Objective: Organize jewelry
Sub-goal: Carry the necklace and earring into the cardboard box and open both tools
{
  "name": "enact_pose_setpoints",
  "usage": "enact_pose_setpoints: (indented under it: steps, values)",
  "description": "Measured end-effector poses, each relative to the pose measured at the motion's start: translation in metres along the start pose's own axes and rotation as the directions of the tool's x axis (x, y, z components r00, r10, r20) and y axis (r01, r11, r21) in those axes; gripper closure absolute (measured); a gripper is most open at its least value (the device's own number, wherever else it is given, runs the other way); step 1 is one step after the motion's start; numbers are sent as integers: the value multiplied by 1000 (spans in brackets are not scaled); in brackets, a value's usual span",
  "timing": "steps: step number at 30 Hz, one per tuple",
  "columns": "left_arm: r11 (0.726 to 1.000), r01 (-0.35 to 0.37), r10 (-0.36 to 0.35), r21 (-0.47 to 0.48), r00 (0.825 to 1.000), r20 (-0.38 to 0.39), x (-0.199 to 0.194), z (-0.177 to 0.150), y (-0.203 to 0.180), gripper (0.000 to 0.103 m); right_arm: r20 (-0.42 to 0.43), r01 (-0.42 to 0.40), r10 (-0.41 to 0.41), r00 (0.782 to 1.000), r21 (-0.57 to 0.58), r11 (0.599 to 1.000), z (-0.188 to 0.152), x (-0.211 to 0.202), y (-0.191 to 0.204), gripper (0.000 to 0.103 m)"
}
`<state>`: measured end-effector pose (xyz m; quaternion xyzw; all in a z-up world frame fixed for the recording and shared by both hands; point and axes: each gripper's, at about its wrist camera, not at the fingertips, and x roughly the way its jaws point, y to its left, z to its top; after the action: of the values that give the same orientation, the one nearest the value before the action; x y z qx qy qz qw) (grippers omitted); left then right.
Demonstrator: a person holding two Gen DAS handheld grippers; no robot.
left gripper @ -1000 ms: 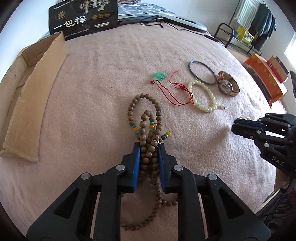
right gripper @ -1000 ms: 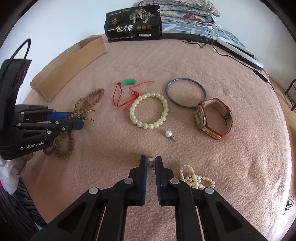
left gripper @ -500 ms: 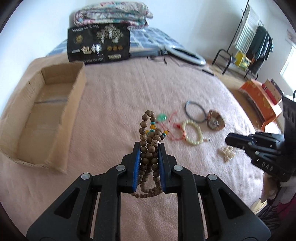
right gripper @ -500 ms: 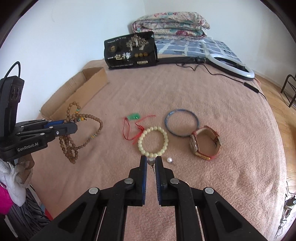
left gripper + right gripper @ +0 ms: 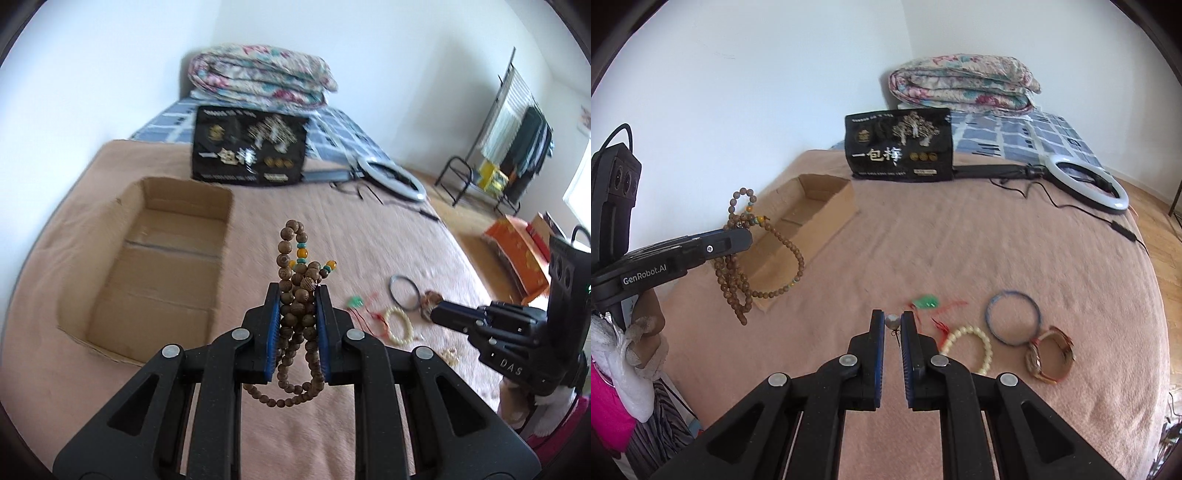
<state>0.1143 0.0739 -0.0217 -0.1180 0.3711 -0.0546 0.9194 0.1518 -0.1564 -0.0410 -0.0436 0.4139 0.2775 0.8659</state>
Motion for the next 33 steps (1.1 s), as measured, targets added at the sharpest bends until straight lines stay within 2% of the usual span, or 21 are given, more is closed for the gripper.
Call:
enact_pose_setpoints:
  steps: [10, 17, 33]
  values:
    - [990, -99, 105, -104, 993, 58, -15, 21, 72, 87, 14, -48, 49, 999, -36, 998, 34, 29, 41, 97]
    - [978, -118, 124, -175, 992, 23, -2, 19, 115, 87, 8, -68, 69, 998, -52, 996, 54, 54, 66, 96]
    - [966, -147, 146, -213, 989, -17, 26, 16, 147, 87, -26, -146, 145, 989, -81, 986, 86, 122, 130, 97]
